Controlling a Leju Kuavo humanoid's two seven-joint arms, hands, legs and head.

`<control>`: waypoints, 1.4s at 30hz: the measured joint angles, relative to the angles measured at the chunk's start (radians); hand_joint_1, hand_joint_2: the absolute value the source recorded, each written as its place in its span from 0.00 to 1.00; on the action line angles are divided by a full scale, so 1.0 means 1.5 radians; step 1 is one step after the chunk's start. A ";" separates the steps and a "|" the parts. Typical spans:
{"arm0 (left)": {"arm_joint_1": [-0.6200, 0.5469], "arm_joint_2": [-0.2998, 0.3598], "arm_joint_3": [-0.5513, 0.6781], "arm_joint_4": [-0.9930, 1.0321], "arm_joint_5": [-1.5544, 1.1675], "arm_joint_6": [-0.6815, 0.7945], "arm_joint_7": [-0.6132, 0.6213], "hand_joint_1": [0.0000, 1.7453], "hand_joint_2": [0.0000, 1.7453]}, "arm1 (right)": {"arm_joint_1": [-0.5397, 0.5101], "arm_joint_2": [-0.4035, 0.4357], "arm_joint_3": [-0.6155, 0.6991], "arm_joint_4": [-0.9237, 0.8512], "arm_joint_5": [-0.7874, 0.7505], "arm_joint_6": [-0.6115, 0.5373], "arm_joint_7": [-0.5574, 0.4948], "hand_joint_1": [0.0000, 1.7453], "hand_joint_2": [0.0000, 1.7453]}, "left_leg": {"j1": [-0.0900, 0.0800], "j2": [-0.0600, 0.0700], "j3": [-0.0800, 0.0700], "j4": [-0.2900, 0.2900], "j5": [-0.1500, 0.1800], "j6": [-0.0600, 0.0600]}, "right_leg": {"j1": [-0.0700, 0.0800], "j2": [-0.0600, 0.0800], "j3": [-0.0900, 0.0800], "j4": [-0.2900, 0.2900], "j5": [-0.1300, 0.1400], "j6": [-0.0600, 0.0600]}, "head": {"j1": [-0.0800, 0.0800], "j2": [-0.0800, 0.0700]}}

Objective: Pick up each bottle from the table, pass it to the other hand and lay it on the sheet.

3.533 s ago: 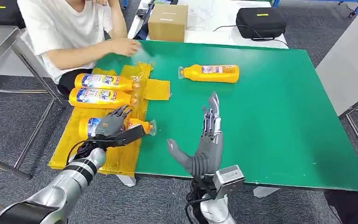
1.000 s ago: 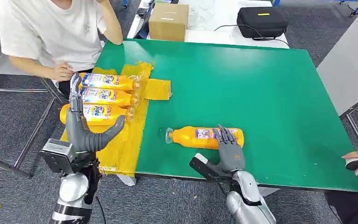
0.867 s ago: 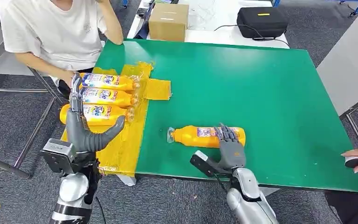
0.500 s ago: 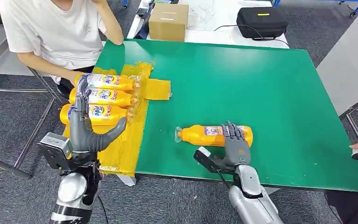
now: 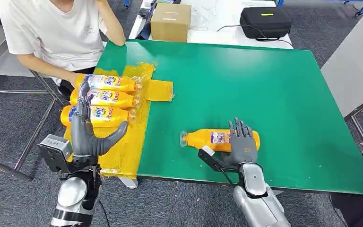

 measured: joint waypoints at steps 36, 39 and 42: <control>0.005 0.006 0.007 0.002 0.065 -0.060 0.050 0.00 1.00 | -0.165 -0.050 -0.027 0.216 -0.063 0.158 -0.062 0.92 1.00 | 0.000 0.001 0.001 0.000 0.000 0.000 | 0.000 0.000 0.000 0.000 0.000 0.000 | 0.000 0.000; -0.002 0.007 0.007 0.010 0.068 -0.061 0.050 0.00 1.00 | -0.182 -0.051 -0.027 0.240 -0.071 0.165 -0.073 0.95 1.00 | 0.000 0.000 0.001 0.000 0.000 0.000 | 0.000 0.000 0.001 0.000 0.000 0.000 | 0.000 0.000; -0.006 0.008 0.006 0.016 0.068 -0.062 0.050 0.00 1.00 | -0.191 -0.051 -0.027 0.253 -0.074 0.165 -0.077 1.00 1.00 | 0.000 0.000 0.001 0.000 0.000 0.000 | 0.000 0.000 0.001 0.000 0.000 0.000 | 0.000 0.000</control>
